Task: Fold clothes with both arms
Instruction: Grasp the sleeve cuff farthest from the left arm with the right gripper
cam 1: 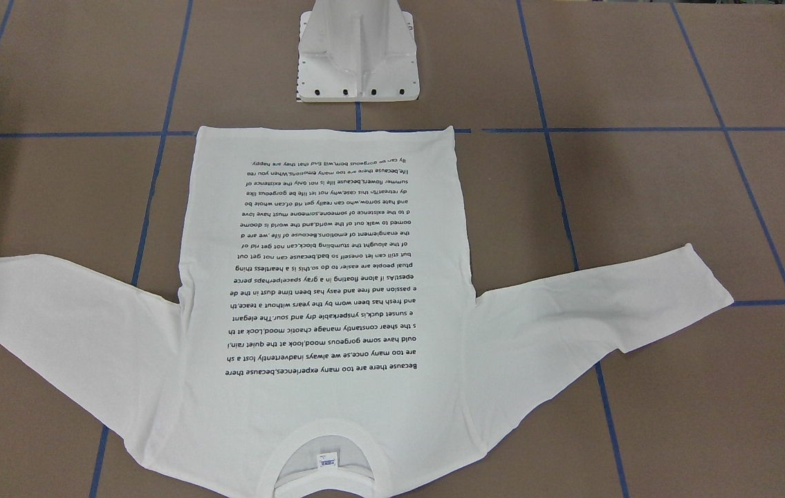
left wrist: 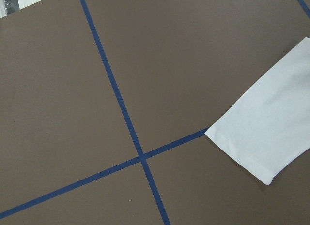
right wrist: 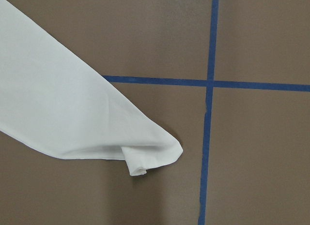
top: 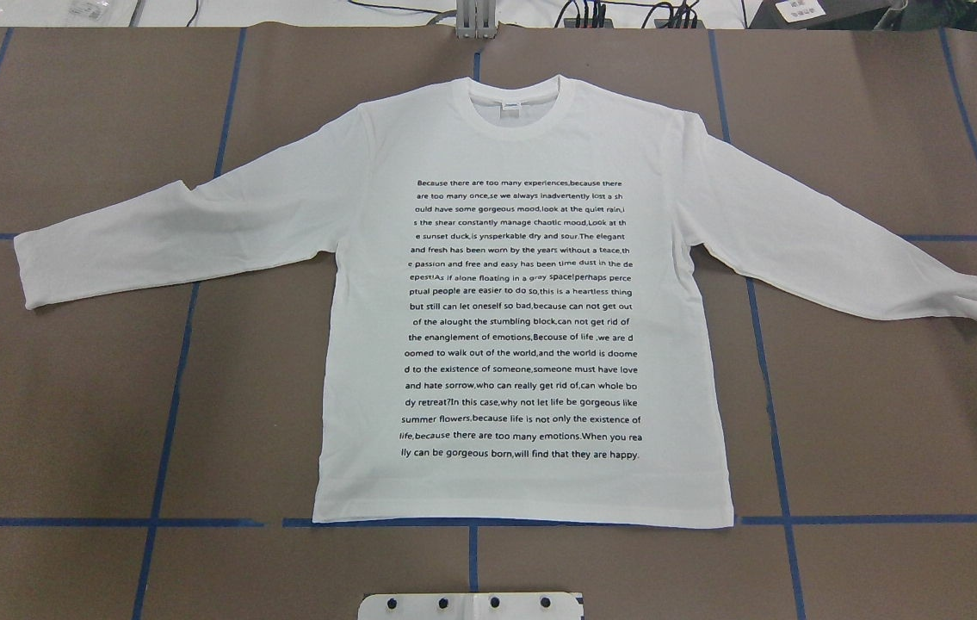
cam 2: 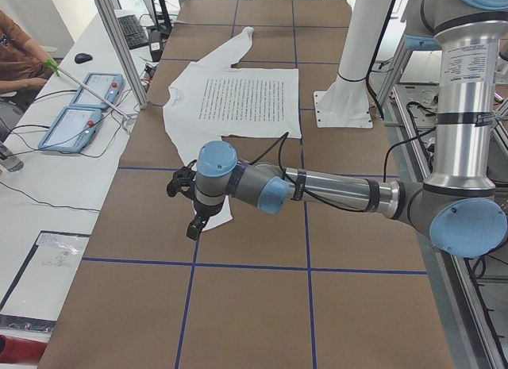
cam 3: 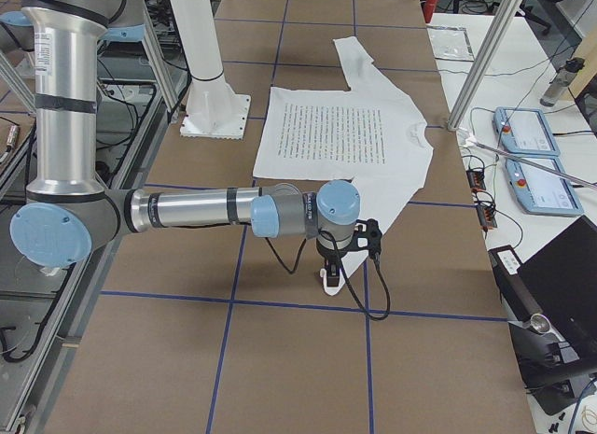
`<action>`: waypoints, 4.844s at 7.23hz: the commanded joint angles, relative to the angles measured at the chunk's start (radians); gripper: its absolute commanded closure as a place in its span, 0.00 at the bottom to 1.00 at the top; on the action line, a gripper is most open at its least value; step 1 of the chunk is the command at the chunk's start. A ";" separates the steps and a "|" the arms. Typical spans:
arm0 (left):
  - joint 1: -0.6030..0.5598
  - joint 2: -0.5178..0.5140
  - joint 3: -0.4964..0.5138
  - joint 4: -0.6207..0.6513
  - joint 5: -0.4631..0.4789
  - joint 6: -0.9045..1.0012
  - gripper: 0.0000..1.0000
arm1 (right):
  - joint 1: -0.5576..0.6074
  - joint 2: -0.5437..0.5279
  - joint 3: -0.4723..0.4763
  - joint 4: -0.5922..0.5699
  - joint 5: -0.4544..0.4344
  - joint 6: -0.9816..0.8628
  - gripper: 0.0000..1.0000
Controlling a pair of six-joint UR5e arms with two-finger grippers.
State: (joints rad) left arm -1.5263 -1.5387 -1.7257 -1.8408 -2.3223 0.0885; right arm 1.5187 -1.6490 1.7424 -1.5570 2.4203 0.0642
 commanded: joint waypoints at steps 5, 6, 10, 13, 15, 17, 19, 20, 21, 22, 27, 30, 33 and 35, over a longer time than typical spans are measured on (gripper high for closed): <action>0.005 0.021 -0.003 -0.008 -0.006 0.000 0.00 | -0.014 0.002 -0.003 0.002 0.002 0.006 0.00; 0.006 0.022 -0.005 -0.005 -0.006 0.000 0.00 | -0.023 0.002 -0.004 0.006 0.002 0.006 0.00; 0.008 0.022 -0.008 -0.011 -0.009 0.000 0.00 | -0.066 0.017 -0.137 0.148 0.002 0.006 0.00; 0.008 0.020 -0.026 -0.012 -0.009 0.002 0.00 | -0.103 0.121 -0.320 0.198 0.003 0.026 0.00; 0.014 0.017 -0.029 -0.011 -0.009 0.000 0.00 | -0.141 0.127 -0.359 0.221 0.005 0.074 0.00; 0.014 0.018 -0.031 -0.005 -0.009 -0.001 0.00 | -0.198 0.130 -0.426 0.349 0.005 0.228 0.01; 0.014 0.018 -0.031 -0.005 -0.009 -0.001 0.00 | -0.210 0.135 -0.477 0.408 0.011 0.244 0.07; 0.014 0.018 -0.031 -0.005 -0.009 -0.001 0.00 | -0.210 0.146 -0.484 0.408 0.019 0.246 0.07; 0.014 0.018 -0.031 -0.005 -0.009 -0.001 0.00 | -0.216 0.150 -0.495 0.408 0.035 0.246 0.07; 0.014 0.018 -0.031 -0.005 -0.009 -0.001 0.00 | -0.218 0.158 -0.500 0.407 0.051 0.246 0.08; 0.014 0.018 -0.031 -0.005 -0.009 -0.001 0.00 | -0.219 0.190 -0.560 0.406 0.059 0.246 0.44; 0.014 0.018 -0.034 -0.005 -0.009 -0.001 0.00 | -0.219 0.192 -0.566 0.406 0.066 0.247 0.41; 0.014 0.020 -0.034 -0.005 -0.009 -0.001 0.00 | -0.219 0.190 -0.569 0.403 0.066 0.249 0.41; 0.014 0.018 -0.035 -0.005 -0.009 -0.001 0.00 | -0.221 0.190 -0.575 0.400 0.066 0.252 0.46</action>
State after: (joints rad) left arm -1.5125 -1.5196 -1.7602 -1.8454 -2.3317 0.0874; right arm 1.2983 -1.4588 1.1722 -1.1547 2.4866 0.3135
